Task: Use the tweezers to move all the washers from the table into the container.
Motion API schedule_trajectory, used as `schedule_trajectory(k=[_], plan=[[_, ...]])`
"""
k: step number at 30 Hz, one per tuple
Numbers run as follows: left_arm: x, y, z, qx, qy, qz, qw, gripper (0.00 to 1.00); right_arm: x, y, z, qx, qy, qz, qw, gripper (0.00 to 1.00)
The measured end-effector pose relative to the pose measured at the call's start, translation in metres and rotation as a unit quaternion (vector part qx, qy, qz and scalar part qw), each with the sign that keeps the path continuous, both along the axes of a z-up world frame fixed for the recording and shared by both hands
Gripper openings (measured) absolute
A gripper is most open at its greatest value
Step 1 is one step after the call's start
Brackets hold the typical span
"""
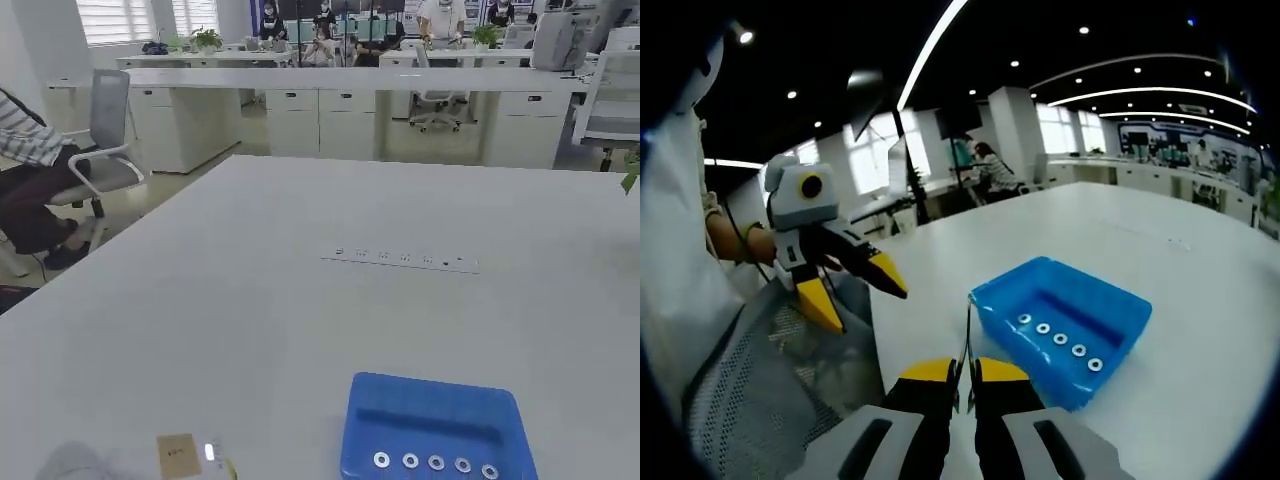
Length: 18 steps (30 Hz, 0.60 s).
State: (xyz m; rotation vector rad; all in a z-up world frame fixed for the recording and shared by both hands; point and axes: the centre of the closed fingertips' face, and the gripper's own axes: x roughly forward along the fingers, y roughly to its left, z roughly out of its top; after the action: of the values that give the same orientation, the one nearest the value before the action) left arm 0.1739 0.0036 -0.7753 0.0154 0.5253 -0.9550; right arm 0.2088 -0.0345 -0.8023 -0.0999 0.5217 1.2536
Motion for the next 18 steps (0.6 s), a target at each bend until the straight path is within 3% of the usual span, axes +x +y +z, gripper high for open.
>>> schedule_trajectory(k=[4, 10, 13, 14, 16, 18], plan=[[0.001, -0.011, 0.003, -0.01, 0.002, -0.017, 0.9998, 0.3, -0.008, 0.0, -0.006, -0.014, -0.005, 0.019, 0.9997, 0.04], [0.0, -0.03, 0.003, -0.002, -0.004, -0.058, 0.9983, 0.24, -0.023, 0.004, -0.015, -0.044, -0.027, 0.059, 0.9969, 0.04], [-0.003, -0.037, 0.004, 0.001, -0.008, -0.077, 0.997, 0.24, -0.035, 0.004, -0.022, -0.074, -0.049, 0.1, 0.991, 0.04], [-0.003, -0.039, 0.003, 0.006, -0.011, -0.084, 0.9964, 0.23, -0.04, 0.004, -0.026, -0.09, -0.061, 0.12, 0.9868, 0.04], [-0.003, -0.041, 0.003, 0.019, -0.029, -0.096, 0.9948, 0.23, -0.047, 0.005, -0.032, -0.106, -0.073, 0.144, 0.9811, 0.04], [-0.009, -0.044, 0.002, 0.026, -0.027, -0.12, 0.9921, 0.2, -0.051, 0.007, -0.032, -0.1, -0.073, 0.146, 0.9814, 0.04]])
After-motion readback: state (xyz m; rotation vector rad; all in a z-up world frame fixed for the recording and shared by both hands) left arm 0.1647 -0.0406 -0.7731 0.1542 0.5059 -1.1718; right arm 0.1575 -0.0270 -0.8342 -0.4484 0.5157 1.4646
